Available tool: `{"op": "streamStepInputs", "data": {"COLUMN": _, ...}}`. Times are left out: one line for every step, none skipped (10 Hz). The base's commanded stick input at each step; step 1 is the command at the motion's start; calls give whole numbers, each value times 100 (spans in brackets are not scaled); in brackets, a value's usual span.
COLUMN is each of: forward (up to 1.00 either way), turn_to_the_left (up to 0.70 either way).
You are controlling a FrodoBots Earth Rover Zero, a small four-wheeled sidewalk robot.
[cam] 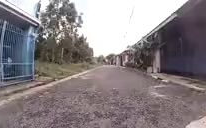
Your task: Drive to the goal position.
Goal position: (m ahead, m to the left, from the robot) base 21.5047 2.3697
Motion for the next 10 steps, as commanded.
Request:
{"op": "streamStepInputs", "data": {"forward": 70, "turn_to_the_left": 0}}
{"op": "streamStepInputs", "data": {"forward": 70, "turn_to_the_left": 0}}
{"op": "streamStepInputs", "data": {"forward": 70, "turn_to_the_left": 0}}
{"op": "streamStepInputs", "data": {"forward": 70, "turn_to_the_left": 0}}
{"op": "streamStepInputs", "data": {"forward": 82, "turn_to_the_left": -4}}
{"op": "streamStepInputs", "data": {"forward": 85, "turn_to_the_left": -18}}
{"op": "streamStepInputs", "data": {"forward": 85, "turn_to_the_left": -10}}
{"op": "streamStepInputs", "data": {"forward": 85, "turn_to_the_left": 0}}
{"op": "streamStepInputs", "data": {"forward": 85, "turn_to_the_left": 0}}
{"op": "streamStepInputs", "data": {"forward": 85, "turn_to_the_left": 0}}
